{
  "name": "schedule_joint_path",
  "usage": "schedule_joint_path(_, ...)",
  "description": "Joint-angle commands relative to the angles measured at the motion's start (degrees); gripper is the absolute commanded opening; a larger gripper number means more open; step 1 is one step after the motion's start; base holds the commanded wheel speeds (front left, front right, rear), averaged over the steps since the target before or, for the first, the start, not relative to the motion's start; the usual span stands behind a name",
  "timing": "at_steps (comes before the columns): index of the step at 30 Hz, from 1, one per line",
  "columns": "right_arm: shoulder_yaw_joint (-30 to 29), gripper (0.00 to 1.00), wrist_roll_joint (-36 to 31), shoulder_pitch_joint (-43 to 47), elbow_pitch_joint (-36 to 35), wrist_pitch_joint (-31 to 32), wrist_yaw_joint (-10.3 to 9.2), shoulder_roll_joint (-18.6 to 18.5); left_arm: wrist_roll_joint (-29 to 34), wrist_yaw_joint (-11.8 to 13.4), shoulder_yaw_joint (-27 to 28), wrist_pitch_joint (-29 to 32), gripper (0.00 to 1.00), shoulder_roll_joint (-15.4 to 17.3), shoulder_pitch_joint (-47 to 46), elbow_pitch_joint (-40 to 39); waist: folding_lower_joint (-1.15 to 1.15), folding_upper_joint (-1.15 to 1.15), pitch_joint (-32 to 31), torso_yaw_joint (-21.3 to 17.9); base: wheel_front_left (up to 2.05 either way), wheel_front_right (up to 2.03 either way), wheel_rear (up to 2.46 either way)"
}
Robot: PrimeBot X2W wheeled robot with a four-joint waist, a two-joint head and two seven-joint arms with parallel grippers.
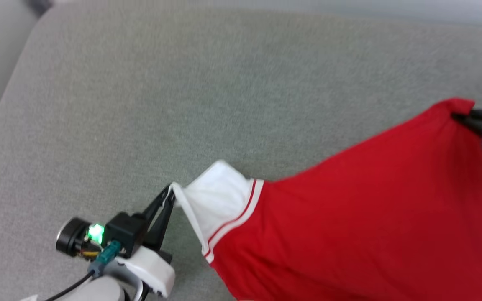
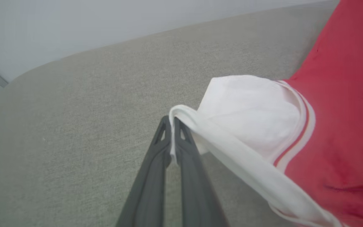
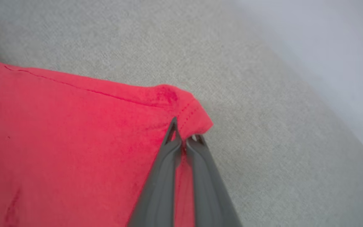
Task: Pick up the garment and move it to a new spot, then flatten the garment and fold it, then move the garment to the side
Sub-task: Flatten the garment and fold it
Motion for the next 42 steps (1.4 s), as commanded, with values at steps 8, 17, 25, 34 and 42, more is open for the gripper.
schedule_joint_path(8,-6.0,0.0,-2.5,2.2,-1.9,-8.9,-0.05,0.5,2.9,-2.2,2.5,0.6,0.0,0.4,-10.5,-0.5,0.0,0.0,-7.0,-4.0,0.0,0.0,0.0)
schedule_joint_path(17,-13.3,0.0,-9.3,-7.4,-1.9,-14.0,-0.05,6.1,6.6,-8.0,5.4,5.3,0.0,0.2,-30.7,2.9,0.0,0.0,-3.4,-8.8,0.0,0.0,0.0)
schedule_joint_path(25,-16.8,0.0,-16.6,-22.2,1.3,-14.9,-0.05,10.0,10.7,-12.4,8.2,8.9,0.0,-2.0,-52.7,7.8,0.0,0.0,5.5,-10.9,0.0,0.0,0.0)
schedule_joint_path(34,-13.8,0.0,-23.6,-45.8,7.1,-13.7,-0.05,11.4,14.6,-17.5,10.7,10.0,0.0,-5.2,-77.0,16.8,0.0,0.0,15.3,-9.8,0.0,0.0,0.0)
schedule_joint_path(42,-10.5,0.0,-27.1,-63.5,18.3,-17.4,-0.05,15.8,15.4,-20.5,12.2,7.9,0.0,-8.5,-91.7,26.1,0.0,0.0,18.1,-8.6,0.0,0.0,0.0)
